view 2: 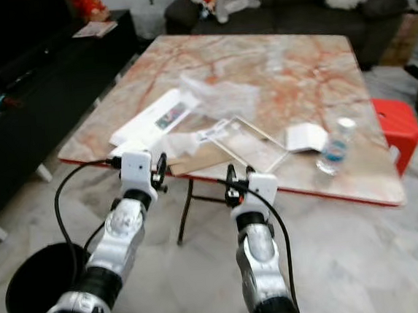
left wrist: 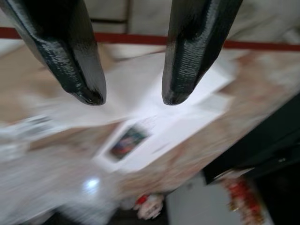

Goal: Picking trash to rubbish bin

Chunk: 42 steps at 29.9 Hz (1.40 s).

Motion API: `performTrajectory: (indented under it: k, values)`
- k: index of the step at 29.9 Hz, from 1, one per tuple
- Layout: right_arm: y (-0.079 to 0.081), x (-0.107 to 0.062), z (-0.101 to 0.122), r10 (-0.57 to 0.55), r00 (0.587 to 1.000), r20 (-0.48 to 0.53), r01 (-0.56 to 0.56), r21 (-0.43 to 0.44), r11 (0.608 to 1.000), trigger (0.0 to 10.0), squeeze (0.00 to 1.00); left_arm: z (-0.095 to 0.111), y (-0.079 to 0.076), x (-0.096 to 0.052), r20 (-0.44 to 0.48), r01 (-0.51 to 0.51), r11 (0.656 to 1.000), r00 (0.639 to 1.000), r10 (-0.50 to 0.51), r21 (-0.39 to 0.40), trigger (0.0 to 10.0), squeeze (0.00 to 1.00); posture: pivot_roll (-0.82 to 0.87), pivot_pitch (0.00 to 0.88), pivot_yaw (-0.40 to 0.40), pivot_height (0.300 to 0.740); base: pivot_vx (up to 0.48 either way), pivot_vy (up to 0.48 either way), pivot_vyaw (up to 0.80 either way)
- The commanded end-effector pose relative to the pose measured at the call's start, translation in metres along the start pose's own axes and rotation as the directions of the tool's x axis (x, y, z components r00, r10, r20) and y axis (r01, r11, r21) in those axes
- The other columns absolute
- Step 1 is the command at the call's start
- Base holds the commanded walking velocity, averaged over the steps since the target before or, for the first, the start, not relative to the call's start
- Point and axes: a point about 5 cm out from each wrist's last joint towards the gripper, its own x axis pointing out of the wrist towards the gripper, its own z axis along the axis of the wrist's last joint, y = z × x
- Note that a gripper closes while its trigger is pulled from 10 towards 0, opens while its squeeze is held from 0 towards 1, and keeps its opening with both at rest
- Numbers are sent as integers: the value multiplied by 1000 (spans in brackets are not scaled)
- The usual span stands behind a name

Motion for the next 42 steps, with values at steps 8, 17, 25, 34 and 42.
performTrajectory:
  k: [8, 17, 25, 34, 42]
  values:
    - [0, -6, -6, -12, 1000, -12, 12, 16, 1000, 10000, 0, 7, -13, 2, 30, 39, 999, 999, -38, -17, 10000, 0, 108, 30, 38, 740, 424, 0, 0]
    - [1, -6, -6, -10, 1000, -13, 11, 16, 1000, 10000, 0, 9, -16, 2, 41, 55, 998, 998, -55, -17, 10000, 0, 110, 38, 37, 740, 425, 0, 0]
    - [0, -5, -4, -14, 1000, -10, 15, 16, 1000, 10000, 0, 16, -23, 1, 89, 105, 994, 991, -101, -44, 10000, 0, 112, 57, 37, 740, 200, 0, 0]
    - [-1, -4, -3, -12, 1000, -9, 12, 15, 1000, 10000, 0, 14, -31, 0, 79, 158, 987, 985, -154, -38, 10000, 0, 113, 62, 34, 740, 0, 0, 0]
    - [-1, -4, -4, -9, 1000, -11, 9, 15, 1000, 10000, 0, 11, -37, -2, 61, 195, 980, 979, -193, -34, 10000, 1000, 111, 67, 32, 740, 0, 0, 0]
